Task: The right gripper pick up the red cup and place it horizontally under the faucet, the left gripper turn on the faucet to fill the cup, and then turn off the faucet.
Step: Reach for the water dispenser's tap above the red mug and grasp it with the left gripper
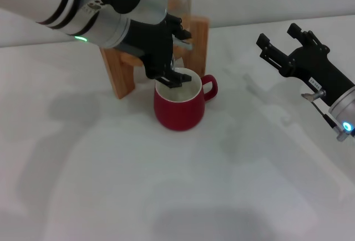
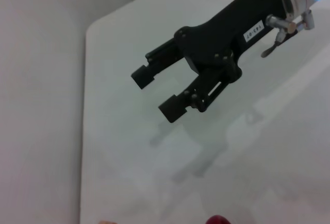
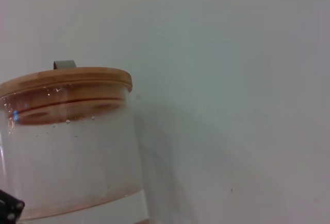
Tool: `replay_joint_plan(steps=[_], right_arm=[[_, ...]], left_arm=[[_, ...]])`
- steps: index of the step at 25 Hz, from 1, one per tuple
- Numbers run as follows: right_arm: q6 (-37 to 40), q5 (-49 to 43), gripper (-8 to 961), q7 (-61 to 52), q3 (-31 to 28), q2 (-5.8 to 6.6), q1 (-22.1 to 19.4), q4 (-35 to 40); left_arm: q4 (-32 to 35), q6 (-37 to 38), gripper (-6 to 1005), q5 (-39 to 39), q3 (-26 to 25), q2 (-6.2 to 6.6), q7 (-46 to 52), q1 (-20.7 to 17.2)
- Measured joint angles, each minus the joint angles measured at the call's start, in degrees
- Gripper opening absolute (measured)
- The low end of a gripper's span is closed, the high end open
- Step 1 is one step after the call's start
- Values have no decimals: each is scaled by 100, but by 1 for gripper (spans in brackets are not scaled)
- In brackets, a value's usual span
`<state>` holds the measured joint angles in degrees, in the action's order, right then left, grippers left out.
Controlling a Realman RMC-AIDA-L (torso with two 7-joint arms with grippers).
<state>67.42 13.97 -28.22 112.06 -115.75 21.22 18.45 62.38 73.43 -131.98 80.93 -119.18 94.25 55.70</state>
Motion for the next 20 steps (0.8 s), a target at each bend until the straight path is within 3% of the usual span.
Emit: replay_joint_plan(steps=[11, 20], right_arm=[[0, 0, 872, 0, -4, 6, 23, 0], [57, 0, 873, 0, -16, 17, 24, 0]], left_arm=[[511, -206, 833, 157, -138, -33, 54, -347], [1216, -550, 833, 745, 166, -44, 411, -1261]])
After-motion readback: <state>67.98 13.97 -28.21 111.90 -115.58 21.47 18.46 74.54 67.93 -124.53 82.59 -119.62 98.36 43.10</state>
